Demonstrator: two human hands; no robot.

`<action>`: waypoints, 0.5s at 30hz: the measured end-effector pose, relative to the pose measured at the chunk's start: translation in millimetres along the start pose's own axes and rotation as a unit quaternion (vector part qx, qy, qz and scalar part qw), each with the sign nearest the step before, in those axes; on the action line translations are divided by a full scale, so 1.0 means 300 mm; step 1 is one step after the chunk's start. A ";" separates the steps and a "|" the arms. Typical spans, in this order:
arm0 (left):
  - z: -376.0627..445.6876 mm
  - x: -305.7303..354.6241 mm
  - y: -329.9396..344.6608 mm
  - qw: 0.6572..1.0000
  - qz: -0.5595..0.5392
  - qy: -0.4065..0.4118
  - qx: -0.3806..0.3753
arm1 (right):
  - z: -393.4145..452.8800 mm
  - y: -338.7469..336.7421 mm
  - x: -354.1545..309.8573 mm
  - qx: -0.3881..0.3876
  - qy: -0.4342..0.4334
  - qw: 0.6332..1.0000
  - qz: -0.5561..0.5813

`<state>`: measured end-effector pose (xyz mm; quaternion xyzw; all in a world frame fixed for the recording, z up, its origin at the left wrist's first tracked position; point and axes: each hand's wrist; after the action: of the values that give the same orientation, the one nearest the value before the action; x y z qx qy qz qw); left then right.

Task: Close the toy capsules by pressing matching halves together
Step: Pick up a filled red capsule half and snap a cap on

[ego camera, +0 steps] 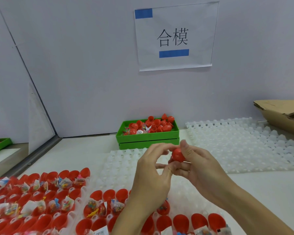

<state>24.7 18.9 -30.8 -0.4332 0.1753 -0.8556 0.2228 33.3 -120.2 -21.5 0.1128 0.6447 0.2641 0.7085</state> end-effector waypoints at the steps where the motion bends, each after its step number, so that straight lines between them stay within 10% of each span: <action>1: 0.003 -0.003 -0.002 1.000 0.000 -0.010 0.010 | 0.000 -0.006 -0.002 0.005 0.014 1.000 0.019; 7: 0.013 -0.015 -0.017 0.979 -0.142 -0.145 -0.005 | -0.009 -0.019 -0.011 -0.008 -0.041 0.994 -0.105; 15: 0.020 -0.019 -0.045 0.977 -0.171 -0.127 -0.020 | -0.017 -0.019 -0.033 -0.006 -0.094 0.969 -0.227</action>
<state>29.6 32.6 -24.5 -0.5664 0.0856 -0.8153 0.0847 29.3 -131.0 -16.7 -0.0166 0.5821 0.0881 0.8082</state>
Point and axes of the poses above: each hand's wrist, its own z-axis towards the middle knuckle, its own y-axis out of the palm, x = y × z, and after that the axes turned 10 degrees about z, right-handed
